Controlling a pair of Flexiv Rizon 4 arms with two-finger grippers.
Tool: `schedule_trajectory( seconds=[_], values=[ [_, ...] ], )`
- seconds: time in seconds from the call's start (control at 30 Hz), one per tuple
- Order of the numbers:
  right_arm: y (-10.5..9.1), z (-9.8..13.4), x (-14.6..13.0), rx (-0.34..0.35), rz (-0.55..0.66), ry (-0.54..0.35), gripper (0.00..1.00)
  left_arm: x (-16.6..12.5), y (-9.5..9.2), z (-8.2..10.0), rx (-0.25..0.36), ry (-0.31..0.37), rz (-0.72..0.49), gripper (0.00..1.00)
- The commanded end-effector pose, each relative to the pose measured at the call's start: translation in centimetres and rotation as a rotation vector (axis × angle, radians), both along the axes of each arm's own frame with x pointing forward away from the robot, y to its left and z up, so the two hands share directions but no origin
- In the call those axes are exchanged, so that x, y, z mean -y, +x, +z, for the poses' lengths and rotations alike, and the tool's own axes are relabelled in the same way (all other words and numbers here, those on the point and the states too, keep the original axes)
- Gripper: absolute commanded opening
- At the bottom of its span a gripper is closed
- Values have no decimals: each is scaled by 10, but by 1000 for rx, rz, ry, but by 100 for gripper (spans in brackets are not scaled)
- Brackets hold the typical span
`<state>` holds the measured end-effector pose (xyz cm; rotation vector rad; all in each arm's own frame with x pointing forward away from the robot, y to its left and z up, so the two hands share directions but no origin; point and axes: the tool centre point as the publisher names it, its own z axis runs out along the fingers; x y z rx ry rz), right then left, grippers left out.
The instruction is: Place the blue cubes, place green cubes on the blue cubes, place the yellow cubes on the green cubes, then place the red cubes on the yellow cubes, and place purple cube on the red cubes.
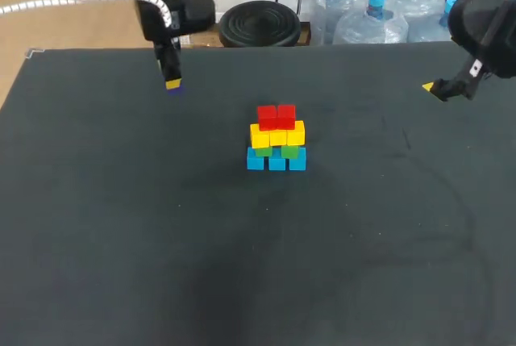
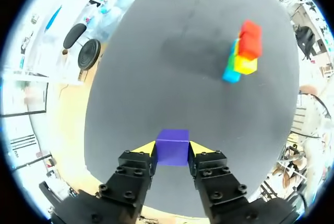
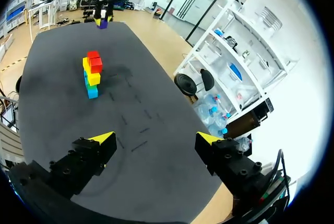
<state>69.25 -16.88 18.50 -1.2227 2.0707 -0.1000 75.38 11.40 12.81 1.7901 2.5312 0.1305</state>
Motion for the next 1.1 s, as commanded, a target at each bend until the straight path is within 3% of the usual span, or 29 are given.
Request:
schedule_trajectory(
  seconds=[0.03, 0.33, 0.67, 1.1],
  values=[
    [-2, -2, 0, 13, -6, 1, 100, 8, -23, 15, 51, 2, -21, 0],
    [-2, -2, 0, 13, -6, 1, 100, 43, -48, 41, 70, -19, -91, 0],
    [-2, -2, 0, 13, -6, 1, 100, 75, -60, 35, 65, 3, -129, 0],
    [-2, -2, 0, 13, -6, 1, 100, 109, -69, 43, 47, 1, -245, 0]
  ],
)
